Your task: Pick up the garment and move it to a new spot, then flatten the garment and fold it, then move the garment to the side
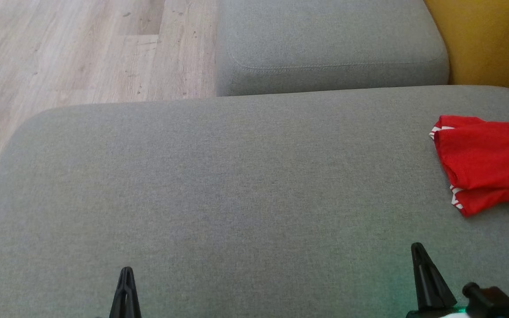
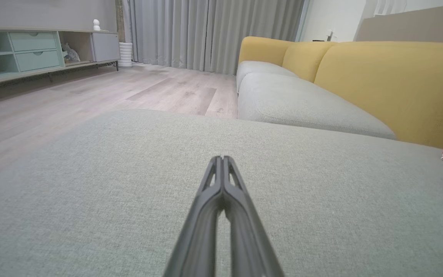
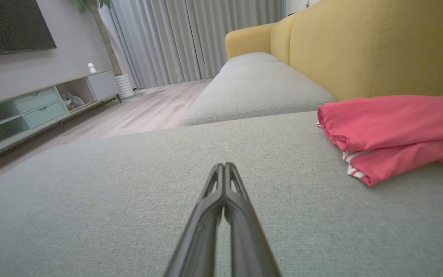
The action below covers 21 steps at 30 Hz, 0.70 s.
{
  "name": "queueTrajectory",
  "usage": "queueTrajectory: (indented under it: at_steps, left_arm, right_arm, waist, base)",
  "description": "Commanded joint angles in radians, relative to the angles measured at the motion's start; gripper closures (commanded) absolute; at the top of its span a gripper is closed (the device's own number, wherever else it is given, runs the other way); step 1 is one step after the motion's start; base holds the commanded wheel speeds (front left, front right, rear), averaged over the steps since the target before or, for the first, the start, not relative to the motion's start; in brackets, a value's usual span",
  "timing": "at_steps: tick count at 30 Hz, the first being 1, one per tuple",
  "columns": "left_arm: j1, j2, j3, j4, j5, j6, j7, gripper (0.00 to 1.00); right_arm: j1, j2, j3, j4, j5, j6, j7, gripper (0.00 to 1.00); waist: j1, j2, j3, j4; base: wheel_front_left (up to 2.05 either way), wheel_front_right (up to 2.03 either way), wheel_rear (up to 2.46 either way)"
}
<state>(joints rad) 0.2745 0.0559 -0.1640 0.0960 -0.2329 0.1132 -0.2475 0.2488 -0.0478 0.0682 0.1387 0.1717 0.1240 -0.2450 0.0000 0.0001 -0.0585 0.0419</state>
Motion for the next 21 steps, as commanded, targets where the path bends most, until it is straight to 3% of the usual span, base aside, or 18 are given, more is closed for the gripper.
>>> queueTrajectory:
  at_steps: [1,21]
  left_arm:
    - [-0.031,0.005,0.008,-0.028,-0.042,-0.009,0.005,1.00]
    - [-0.090,0.016,0.033,0.009,-0.272,-0.049,0.048,1.00]
  right_arm:
    - [-0.037,-0.006,-0.004,-0.029,0.046,0.000,0.011,1.00]
    - [-0.089,-0.017,-0.016,-0.006,0.284,0.001,0.053,1.00]
  waist:
    - [0.0000,-0.0001,0.001,-0.001]
    - [0.0000,-0.0001,0.011,-0.007]
  base:
    - [0.00,0.00,0.00]
    - [0.00,0.00,0.00]
